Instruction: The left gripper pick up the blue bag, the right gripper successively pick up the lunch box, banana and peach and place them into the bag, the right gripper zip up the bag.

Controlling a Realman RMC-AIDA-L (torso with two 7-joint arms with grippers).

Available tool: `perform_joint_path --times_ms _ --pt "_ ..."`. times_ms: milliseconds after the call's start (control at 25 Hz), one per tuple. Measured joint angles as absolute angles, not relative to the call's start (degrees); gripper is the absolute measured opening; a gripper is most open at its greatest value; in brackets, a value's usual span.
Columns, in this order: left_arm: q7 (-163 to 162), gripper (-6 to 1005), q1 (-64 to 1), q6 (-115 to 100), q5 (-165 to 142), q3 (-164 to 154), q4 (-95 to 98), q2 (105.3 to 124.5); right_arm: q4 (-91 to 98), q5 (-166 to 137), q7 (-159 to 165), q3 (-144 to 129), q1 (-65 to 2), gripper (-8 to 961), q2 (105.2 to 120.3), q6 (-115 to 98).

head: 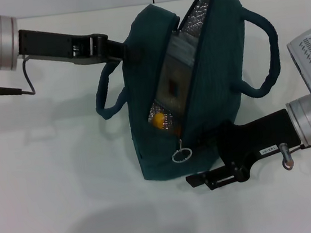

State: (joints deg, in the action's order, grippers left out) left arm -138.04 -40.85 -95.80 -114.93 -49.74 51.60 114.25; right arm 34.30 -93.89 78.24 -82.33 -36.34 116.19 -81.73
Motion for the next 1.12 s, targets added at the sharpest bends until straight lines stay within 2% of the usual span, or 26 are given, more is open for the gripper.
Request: perform_joint_path --times_ms 40,240,520,960,1120 --pt "-138.1 74 -40.8 -95.8 -114.9 -49.7 51.6 114.25 34.3 -93.6 78.2 -82.3 -36.1 651 116.19 -81.6" --pt "-138.1 74 -40.6 -95.9 -114.9 -49.7 51.6 114.29 34.5 -90.7 78.2 -82.0 -34.3 409 116.10 -80.1" --pt "-138.0 74 -40.6 -96.0 -114.9 -49.7 51.6 114.42 34.5 -89.0 78.1 -82.1 -33.1 235 116.10 -79.3" --pt "-138.2 75 -40.6 -96.1 -114.9 -49.7 51.8 114.60 34.1 -88.8 78.4 -82.5 -33.1 6 116.19 -79.6" --pt "-138.0 75 -40.6 -96.2 -114.9 -49.7 51.7 114.61 34.1 -88.3 78.5 -82.9 -33.3 51 116.19 -80.0"
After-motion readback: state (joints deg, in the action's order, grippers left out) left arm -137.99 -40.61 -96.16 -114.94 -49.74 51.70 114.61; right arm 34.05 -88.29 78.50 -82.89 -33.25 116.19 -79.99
